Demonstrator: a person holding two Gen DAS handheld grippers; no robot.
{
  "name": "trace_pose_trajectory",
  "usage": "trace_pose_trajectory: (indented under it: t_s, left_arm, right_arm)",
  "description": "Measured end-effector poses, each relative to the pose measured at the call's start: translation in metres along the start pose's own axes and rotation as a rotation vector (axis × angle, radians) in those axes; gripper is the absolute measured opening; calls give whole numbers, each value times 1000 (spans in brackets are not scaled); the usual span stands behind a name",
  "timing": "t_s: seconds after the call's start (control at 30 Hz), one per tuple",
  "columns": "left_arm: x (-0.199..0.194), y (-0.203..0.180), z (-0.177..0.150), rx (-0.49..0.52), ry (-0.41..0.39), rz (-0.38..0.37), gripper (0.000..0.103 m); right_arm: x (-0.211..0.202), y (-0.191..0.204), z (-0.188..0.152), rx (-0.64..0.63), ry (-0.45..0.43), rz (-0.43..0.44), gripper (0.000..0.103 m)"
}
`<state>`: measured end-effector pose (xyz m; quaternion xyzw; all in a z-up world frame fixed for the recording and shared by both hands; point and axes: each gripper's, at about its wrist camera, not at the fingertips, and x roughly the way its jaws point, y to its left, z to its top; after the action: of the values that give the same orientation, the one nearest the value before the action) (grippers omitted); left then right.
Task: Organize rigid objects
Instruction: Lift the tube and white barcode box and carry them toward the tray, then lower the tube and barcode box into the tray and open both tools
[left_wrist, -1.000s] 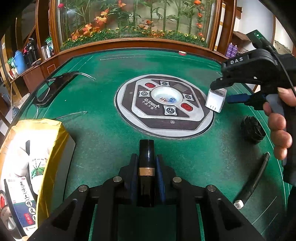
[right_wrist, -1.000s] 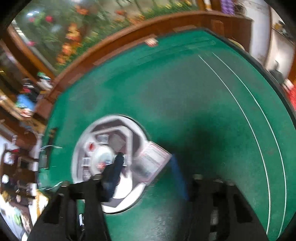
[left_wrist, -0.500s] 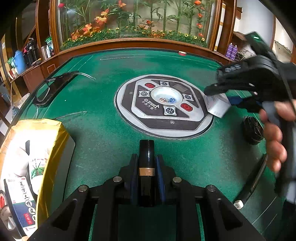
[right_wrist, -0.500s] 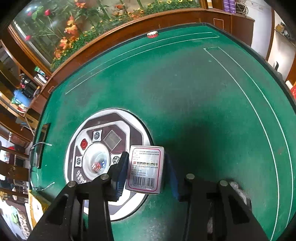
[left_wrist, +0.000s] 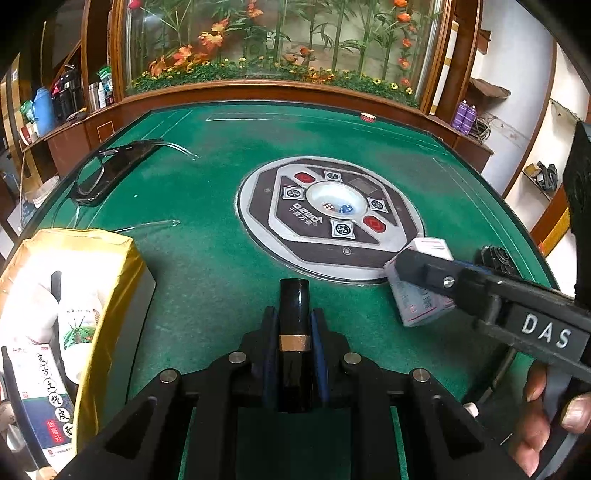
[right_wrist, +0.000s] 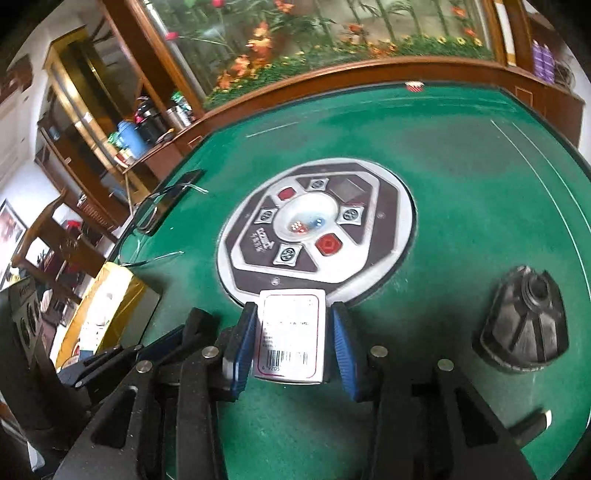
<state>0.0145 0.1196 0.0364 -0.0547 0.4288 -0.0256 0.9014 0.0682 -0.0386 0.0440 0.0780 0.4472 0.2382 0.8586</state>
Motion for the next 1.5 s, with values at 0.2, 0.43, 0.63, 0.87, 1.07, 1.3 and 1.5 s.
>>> trace_pose_trajectory:
  t_s: [0.2, 0.43, 0.63, 0.87, 1.07, 1.3, 1.5]
  left_arm:
    - [0, 5, 1, -20, -6, -15, 17]
    - [-10, -3, -9, -31, 6, -35, 17]
    - [-31, -12, -15, -23, -13, -44, 17]
    - [-74, 0, -24, -30, -50, -50, 18]
    - [-127, 33, -29, -79, -125, -68, 18]
    - [-185, 93, -42, -155, -225, -13, 18]
    - [-187, 141, -72, -198, -220, 128, 18]
  right_arm:
    - [-9, -14, 0, 36, -10, 39, 38]
    - [-14, -12, 0, 37, -22, 76, 38]
    - [-18, -5, -2, 23, -27, 111, 38]
    - [-26, 14, -8, -11, -27, 187, 38]
    - [-40, 52, -20, -149, -71, 219, 38]
    - [-47, 67, -25, -194, -91, 279, 38]
    - [-54, 117, -44, -252, -74, 348, 38]
